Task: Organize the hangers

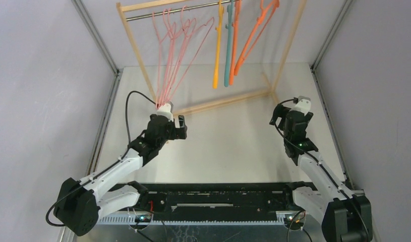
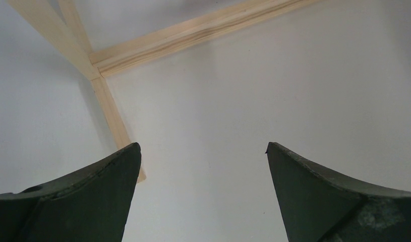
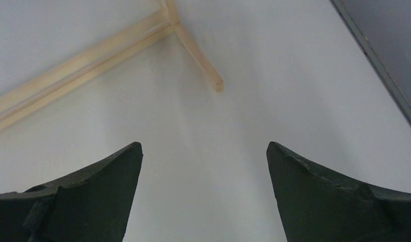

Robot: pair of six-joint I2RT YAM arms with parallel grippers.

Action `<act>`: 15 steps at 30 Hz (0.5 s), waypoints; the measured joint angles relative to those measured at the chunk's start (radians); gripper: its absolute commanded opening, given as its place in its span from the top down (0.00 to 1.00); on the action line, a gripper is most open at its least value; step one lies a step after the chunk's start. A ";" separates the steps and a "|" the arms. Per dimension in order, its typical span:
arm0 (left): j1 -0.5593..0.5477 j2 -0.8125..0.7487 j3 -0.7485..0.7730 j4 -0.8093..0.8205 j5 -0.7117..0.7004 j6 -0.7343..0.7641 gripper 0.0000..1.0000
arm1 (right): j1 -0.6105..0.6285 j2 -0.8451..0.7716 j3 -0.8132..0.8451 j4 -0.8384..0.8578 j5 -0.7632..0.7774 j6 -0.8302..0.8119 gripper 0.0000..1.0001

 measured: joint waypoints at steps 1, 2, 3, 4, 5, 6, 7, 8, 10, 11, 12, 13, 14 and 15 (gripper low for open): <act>0.000 0.006 0.000 0.002 0.000 0.002 0.00 | 0.010 0.012 0.000 0.000 0.016 0.000 0.00; 0.000 0.013 0.000 0.003 0.000 0.005 0.00 | 0.019 0.023 0.002 -0.003 0.033 0.000 0.00; 0.001 0.016 0.000 0.003 0.000 0.009 0.00 | 0.024 0.031 0.003 -0.005 0.047 0.004 0.00; 0.003 0.016 0.000 0.002 0.000 0.010 0.00 | 0.031 0.038 0.008 -0.013 0.063 0.014 0.00; 0.006 0.016 0.000 0.003 0.001 0.010 0.00 | 0.037 0.042 0.015 -0.025 0.079 0.028 0.00; 0.009 0.014 0.000 0.003 0.000 0.010 0.00 | 0.042 0.043 0.022 -0.037 0.093 0.042 0.00; 0.013 0.013 0.000 0.003 0.001 0.010 0.00 | 0.050 0.043 0.030 -0.047 0.108 0.058 0.00; 0.016 0.012 0.000 0.003 0.001 0.010 0.01 | 0.061 0.047 0.045 -0.071 0.138 0.085 0.00; 0.022 0.005 0.000 0.003 0.001 0.011 0.00 | 0.082 0.067 0.082 -0.114 0.194 0.133 0.00; 0.024 0.001 0.000 0.003 0.001 0.013 0.00 | 0.096 0.088 0.108 -0.142 0.227 0.157 0.00; 0.026 -0.004 0.000 0.003 0.001 0.017 0.00 | 0.113 0.115 0.137 -0.166 0.262 0.179 0.00; 0.028 -0.008 0.000 0.003 0.002 0.018 0.01 | 0.129 0.139 0.158 -0.187 0.291 0.195 0.00; 0.030 -0.011 0.000 0.003 0.002 0.018 0.01 | 0.146 0.161 0.175 -0.204 0.317 0.207 0.00; 0.032 -0.013 0.000 0.003 0.003 0.018 0.00 | 0.169 0.188 0.191 -0.221 0.346 0.217 0.00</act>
